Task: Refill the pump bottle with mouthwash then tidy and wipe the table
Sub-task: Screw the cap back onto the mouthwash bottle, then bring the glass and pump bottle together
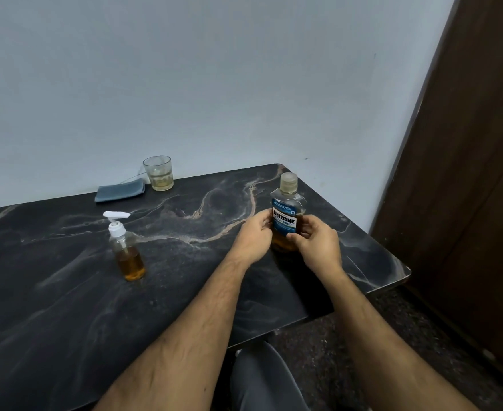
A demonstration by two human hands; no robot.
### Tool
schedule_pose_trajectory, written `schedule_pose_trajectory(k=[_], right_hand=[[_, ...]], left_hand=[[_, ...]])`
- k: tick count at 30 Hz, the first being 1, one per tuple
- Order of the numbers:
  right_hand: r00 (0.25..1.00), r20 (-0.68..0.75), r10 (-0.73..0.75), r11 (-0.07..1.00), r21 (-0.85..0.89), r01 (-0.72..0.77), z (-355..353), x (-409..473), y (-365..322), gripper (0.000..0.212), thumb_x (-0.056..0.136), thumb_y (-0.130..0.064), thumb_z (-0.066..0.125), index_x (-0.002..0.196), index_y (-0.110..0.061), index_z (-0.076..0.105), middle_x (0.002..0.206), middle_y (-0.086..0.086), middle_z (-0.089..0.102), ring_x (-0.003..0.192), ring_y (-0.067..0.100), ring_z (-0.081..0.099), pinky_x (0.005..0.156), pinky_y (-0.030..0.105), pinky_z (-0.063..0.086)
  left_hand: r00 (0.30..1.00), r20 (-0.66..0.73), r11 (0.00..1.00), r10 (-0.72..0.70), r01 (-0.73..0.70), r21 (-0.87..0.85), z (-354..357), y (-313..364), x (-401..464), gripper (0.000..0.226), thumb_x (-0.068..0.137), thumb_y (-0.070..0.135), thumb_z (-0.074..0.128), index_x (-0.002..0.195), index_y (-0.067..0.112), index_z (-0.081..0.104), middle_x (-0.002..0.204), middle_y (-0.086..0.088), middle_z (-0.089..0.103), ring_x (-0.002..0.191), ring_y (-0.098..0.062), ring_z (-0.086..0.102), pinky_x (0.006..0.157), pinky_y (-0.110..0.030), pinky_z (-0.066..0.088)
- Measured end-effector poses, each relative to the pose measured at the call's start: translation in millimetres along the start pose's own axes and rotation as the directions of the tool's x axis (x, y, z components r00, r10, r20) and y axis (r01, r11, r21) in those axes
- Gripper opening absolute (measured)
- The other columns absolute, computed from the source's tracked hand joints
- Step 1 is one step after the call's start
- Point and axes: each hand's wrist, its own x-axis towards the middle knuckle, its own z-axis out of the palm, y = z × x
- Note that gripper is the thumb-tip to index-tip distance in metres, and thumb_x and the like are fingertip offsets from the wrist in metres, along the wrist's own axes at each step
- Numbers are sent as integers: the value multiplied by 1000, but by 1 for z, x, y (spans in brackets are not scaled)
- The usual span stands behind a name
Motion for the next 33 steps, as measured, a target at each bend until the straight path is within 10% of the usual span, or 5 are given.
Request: schedule_pose_trajectory(k=[15, 21, 33], right_hand=[[998, -42, 37, 990, -132, -42, -6, -7, 7, 53, 78, -27, 82, 126, -17, 60, 122, 0, 69, 114, 15, 64, 100, 37, 51], [888, -294, -354, 870, -451, 198, 7, -45, -15, 21, 82, -27, 70, 96, -15, 61, 101, 4, 59, 98, 23, 53, 85, 41, 41], [873, 91, -480, 836, -253, 486, 108, -74, -75, 14, 84, -31, 68, 92, -20, 62, 98, -4, 57, 97, 18, 56, 82, 35, 42]], left_hand=[[997, 72, 997, 16, -21, 72, 5, 12, -9, 66, 84, -7, 44, 145, 17, 46, 146, 1, 51, 128, -9, 49, 111, -30, 38], [987, -135, 989, 93, -77, 123, -25, -3, -45, 50, 88, -1, 51, 135, 17, 58, 137, 2, 60, 127, -10, 54, 110, -28, 41], [768, -556, 948, 319, -256, 190, -126, -21, -149, 18, 92, 17, 64, 106, 28, 70, 94, 10, 75, 93, -5, 70, 83, -31, 58]])
